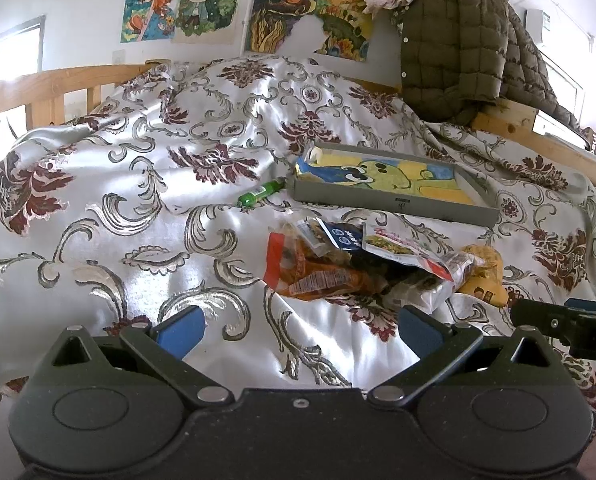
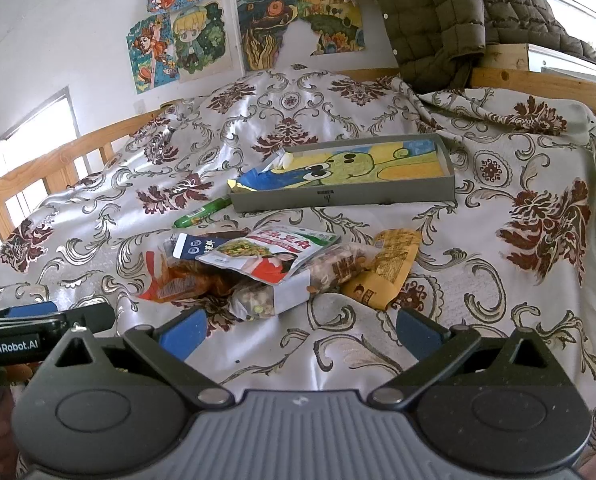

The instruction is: Organize snacks

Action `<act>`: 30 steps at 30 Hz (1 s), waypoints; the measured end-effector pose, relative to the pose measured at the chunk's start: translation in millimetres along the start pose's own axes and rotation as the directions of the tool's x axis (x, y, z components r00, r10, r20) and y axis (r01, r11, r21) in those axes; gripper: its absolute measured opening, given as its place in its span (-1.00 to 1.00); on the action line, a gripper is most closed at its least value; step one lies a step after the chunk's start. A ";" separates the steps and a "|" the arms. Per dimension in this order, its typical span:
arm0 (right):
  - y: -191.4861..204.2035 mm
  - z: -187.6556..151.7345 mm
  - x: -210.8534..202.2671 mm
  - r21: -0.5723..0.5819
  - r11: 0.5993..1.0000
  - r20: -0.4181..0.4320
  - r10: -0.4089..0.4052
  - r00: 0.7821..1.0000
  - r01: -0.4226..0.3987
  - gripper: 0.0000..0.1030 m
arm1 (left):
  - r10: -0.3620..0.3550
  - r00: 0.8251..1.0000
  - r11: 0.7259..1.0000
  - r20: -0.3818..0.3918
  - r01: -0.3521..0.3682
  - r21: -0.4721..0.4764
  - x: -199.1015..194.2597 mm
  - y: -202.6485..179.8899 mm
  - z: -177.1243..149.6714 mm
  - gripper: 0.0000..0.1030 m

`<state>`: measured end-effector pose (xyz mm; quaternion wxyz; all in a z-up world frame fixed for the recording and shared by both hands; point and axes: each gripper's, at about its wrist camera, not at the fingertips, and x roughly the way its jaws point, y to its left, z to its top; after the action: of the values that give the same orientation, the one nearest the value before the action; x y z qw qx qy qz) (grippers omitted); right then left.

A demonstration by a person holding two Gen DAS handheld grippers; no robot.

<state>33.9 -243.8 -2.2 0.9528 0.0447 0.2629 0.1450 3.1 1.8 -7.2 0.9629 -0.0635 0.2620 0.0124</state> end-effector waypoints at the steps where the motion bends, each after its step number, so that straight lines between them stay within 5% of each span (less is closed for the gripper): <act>1: 0.1 0.0 0.1 0.000 1.000 0.000 0.000 1.000 0.000 1.00 | 0.000 1.000 1.000 -0.002 0.000 -0.002 0.6 0.0 -0.7 0.99; 30: 0.8 -0.8 0.4 -0.001 1.000 -0.007 -0.001 1.000 0.001 1.00 | 0.001 1.000 1.000 -0.004 -0.001 -0.006 2.0 0.8 -2.9 0.99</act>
<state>33.6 -243.0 -3.0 0.9520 0.0434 0.2663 0.1449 3.3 2.2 -10.8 0.9622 -0.0664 0.2638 0.0134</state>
